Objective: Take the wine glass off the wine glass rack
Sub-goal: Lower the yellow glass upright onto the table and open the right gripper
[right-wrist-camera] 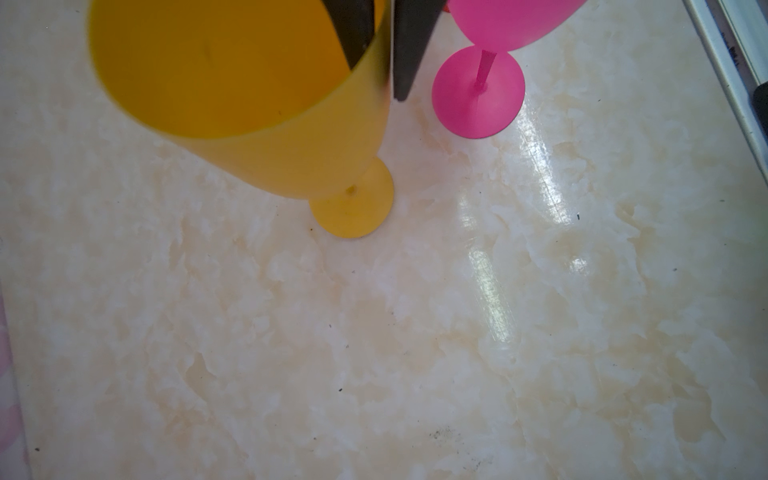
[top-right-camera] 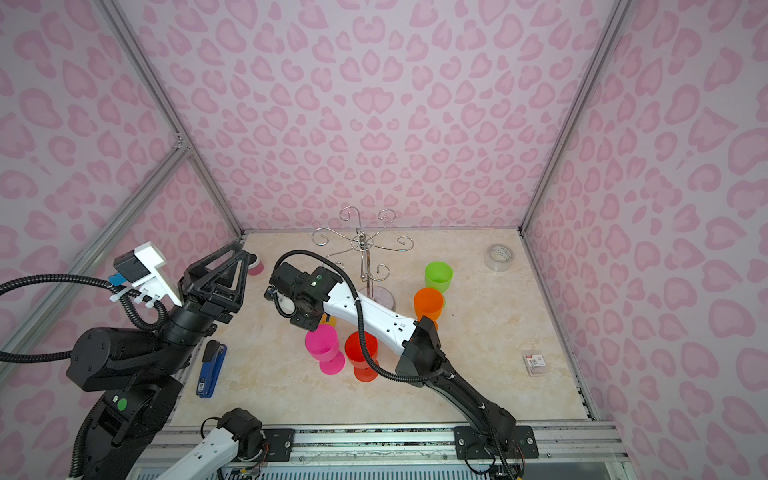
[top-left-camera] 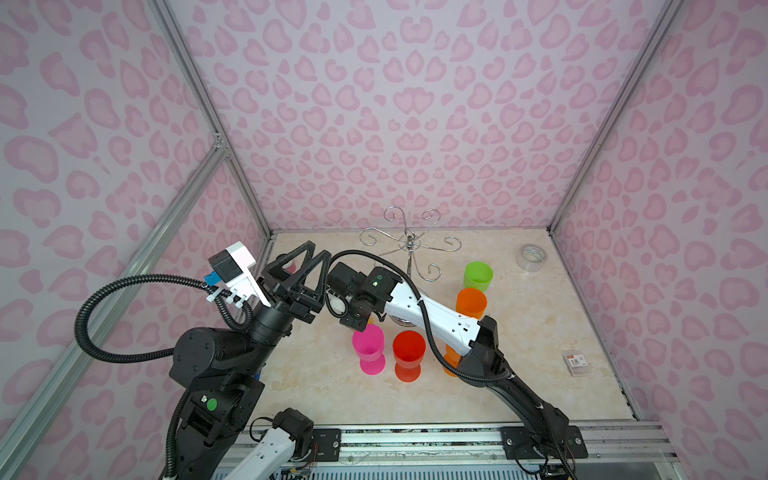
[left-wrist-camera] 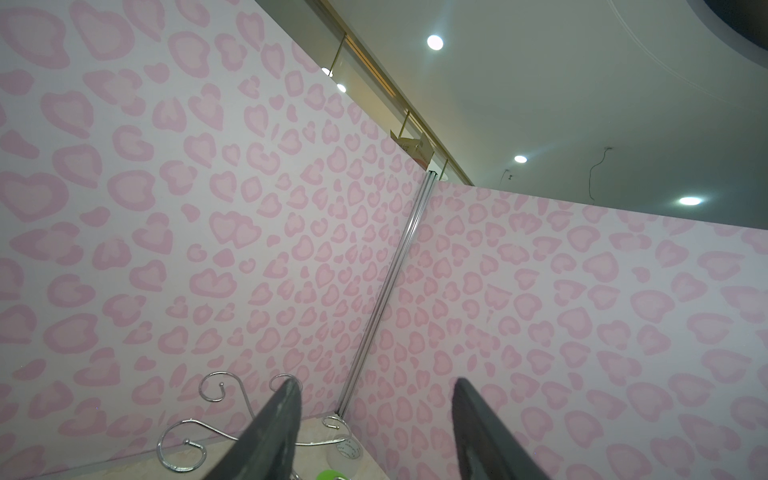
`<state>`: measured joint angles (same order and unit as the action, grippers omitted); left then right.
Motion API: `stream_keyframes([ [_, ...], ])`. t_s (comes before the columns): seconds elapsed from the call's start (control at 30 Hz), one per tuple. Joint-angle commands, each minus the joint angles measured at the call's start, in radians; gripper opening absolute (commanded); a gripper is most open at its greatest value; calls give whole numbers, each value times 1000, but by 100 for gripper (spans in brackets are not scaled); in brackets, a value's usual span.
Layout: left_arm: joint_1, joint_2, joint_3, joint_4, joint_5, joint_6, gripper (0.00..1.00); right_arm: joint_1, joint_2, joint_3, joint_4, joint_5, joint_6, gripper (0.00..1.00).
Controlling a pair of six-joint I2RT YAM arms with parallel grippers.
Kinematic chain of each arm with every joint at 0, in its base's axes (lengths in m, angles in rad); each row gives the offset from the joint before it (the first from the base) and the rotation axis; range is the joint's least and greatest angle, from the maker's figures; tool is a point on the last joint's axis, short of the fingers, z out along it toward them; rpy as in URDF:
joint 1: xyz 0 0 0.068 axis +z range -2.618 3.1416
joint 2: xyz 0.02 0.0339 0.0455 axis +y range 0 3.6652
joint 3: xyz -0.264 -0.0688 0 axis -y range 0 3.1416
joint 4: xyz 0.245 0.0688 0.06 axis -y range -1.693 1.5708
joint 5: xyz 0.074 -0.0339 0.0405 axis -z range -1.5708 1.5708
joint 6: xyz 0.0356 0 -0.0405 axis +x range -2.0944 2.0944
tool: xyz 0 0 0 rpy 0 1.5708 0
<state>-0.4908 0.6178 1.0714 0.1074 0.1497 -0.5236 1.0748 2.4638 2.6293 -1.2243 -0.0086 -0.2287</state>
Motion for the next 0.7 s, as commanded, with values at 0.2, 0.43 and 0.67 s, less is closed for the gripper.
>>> stream_keyframes([
  [0.2, 1, -4, -4, 40, -1, 0, 60, -2, 4, 6, -10, -1, 9, 17],
  [0.43, 1, -7, -7, 40, -2, 2, 60, 0, -14, 7, -12, 17, 8, 22],
  [0.67, 1, -4, -7, 42, -1, -3, 60, 10, -35, 5, -21, 9, 7, 23],
])
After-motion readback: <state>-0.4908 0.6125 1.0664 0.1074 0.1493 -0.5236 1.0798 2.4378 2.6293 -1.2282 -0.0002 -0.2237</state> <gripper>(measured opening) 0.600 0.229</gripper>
